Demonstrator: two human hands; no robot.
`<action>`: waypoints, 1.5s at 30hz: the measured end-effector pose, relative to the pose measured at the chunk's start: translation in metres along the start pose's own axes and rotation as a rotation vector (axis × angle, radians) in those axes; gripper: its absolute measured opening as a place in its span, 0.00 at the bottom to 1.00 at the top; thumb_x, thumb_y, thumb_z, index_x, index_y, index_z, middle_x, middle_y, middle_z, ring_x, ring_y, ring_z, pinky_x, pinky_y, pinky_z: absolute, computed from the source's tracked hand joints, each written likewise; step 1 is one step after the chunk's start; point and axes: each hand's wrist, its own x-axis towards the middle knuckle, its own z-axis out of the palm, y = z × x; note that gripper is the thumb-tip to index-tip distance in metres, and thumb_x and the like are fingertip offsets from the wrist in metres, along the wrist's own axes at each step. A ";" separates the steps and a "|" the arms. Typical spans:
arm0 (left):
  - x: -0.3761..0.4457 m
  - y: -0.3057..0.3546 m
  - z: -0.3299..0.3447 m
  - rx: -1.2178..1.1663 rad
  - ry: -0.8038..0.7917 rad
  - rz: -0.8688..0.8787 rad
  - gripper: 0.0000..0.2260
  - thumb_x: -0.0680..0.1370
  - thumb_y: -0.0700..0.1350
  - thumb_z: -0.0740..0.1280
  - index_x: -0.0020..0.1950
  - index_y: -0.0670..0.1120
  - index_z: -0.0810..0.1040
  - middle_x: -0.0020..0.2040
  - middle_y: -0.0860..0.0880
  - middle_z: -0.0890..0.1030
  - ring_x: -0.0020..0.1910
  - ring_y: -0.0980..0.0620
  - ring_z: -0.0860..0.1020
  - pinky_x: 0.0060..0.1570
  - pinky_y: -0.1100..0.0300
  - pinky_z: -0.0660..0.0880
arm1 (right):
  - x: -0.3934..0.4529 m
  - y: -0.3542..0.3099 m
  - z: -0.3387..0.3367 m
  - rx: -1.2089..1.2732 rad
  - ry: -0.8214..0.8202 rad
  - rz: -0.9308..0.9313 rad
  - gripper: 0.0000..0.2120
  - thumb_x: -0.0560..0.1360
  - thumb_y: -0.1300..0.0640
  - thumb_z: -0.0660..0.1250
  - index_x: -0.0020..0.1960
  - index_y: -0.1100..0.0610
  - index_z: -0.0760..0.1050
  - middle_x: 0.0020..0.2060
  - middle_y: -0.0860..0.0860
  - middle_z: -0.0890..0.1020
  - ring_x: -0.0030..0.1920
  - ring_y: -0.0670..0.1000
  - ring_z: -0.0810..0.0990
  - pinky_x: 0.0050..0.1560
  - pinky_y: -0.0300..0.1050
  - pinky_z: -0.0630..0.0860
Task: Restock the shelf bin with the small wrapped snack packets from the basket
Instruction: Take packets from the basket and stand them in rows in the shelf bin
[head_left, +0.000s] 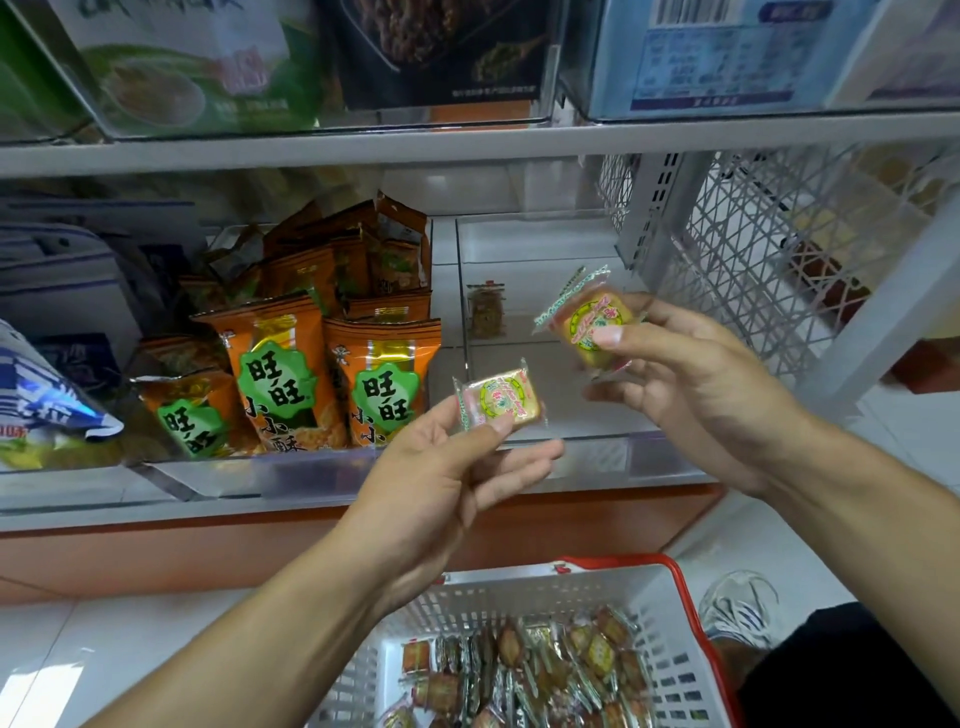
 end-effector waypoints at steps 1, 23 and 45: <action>0.000 0.000 0.000 0.021 0.014 0.018 0.22 0.73 0.39 0.69 0.67 0.40 0.74 0.57 0.44 0.86 0.54 0.39 0.85 0.46 0.57 0.84 | 0.000 -0.001 -0.001 0.009 -0.007 0.009 0.21 0.67 0.58 0.72 0.59 0.61 0.78 0.49 0.57 0.82 0.49 0.55 0.79 0.46 0.47 0.78; 0.007 -0.008 -0.008 0.491 0.104 0.171 0.16 0.70 0.58 0.74 0.43 0.45 0.83 0.44 0.43 0.86 0.44 0.49 0.85 0.40 0.52 0.83 | -0.008 0.009 -0.007 -0.617 -0.350 0.067 0.29 0.69 0.68 0.77 0.66 0.52 0.76 0.57 0.59 0.82 0.53 0.64 0.82 0.65 0.55 0.75; 0.008 -0.021 -0.007 1.527 0.227 0.639 0.14 0.75 0.55 0.72 0.59 0.55 0.78 0.66 0.55 0.74 0.71 0.56 0.64 0.73 0.57 0.65 | 0.137 0.060 0.016 -1.279 -0.049 0.028 0.14 0.69 0.54 0.77 0.52 0.51 0.79 0.49 0.53 0.82 0.53 0.51 0.80 0.46 0.38 0.69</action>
